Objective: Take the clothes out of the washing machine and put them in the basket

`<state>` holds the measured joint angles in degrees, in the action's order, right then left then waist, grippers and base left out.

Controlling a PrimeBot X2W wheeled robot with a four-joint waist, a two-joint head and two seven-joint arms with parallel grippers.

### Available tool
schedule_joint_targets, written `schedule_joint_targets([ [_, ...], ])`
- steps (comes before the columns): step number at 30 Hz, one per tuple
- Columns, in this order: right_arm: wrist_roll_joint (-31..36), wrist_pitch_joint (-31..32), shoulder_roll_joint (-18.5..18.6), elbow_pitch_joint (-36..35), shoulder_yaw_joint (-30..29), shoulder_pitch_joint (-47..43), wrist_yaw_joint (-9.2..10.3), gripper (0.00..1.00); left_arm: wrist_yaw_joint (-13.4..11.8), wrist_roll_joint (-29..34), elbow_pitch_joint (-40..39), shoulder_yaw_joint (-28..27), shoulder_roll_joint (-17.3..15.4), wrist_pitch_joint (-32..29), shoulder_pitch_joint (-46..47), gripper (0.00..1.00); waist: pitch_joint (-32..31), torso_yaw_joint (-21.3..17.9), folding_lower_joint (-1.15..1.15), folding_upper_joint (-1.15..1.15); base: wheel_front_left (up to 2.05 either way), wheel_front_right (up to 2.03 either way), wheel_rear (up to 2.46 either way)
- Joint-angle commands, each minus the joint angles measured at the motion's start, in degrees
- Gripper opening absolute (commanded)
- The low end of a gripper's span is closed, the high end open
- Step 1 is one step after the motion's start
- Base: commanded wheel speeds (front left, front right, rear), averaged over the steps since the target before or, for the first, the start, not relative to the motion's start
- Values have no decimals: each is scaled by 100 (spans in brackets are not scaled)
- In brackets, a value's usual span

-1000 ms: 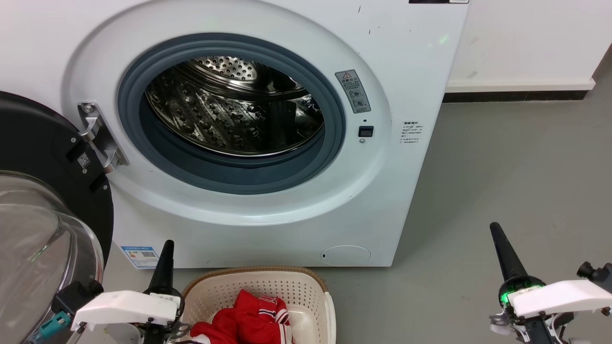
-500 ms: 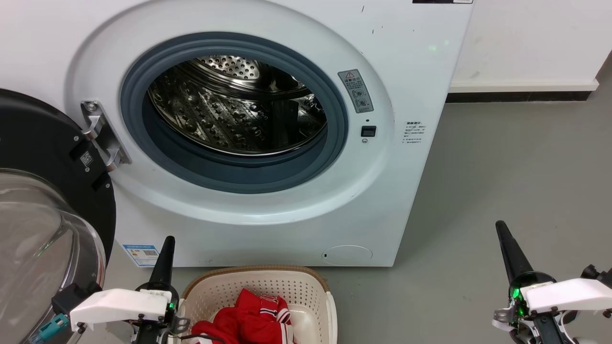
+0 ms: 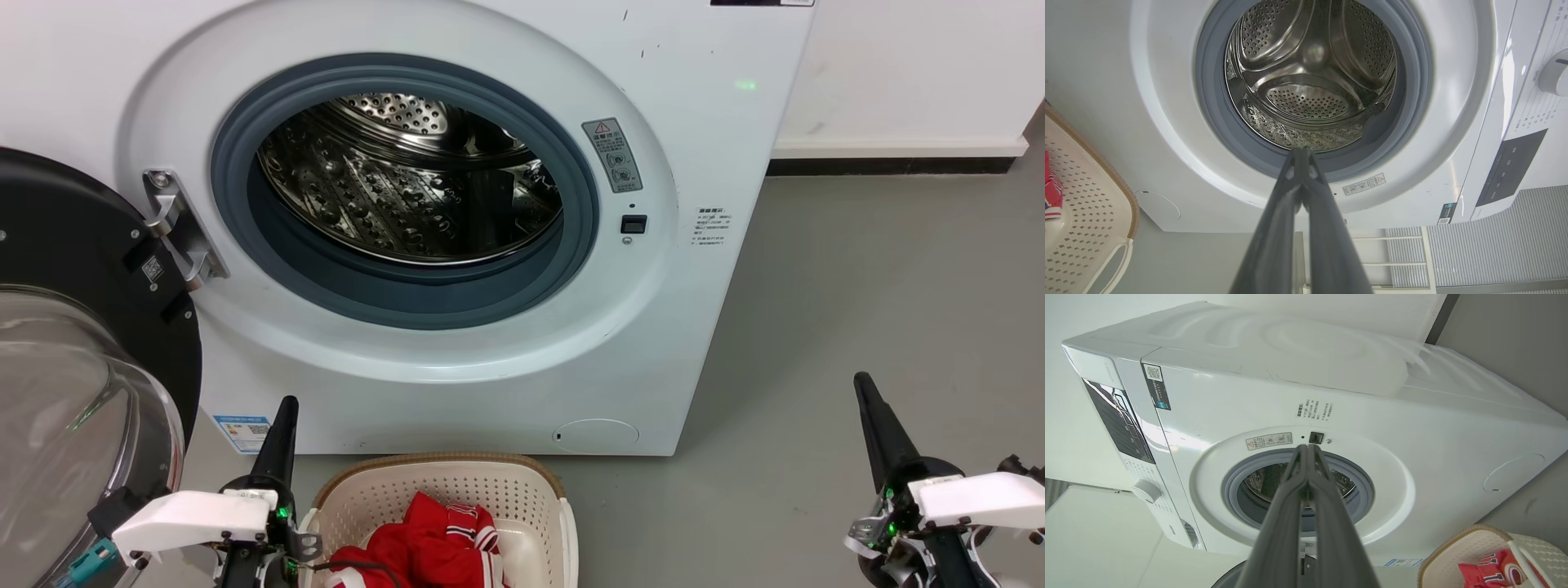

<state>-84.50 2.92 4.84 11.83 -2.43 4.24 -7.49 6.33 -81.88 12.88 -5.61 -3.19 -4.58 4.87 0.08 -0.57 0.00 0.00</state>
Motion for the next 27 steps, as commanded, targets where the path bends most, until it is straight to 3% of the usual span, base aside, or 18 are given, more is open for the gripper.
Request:
schedule_joint_targets([
  [1,-184,32,2,37,-35,118,0,0,37,-183,13,-25,6,-39,94,0,1,6,0,0,0,0,0],
  [27,-977,194,-42,222,-195,213,0,0,127,-1057,128,-110,37,-216,159,0,10,56,0,0,0,0,0],
])
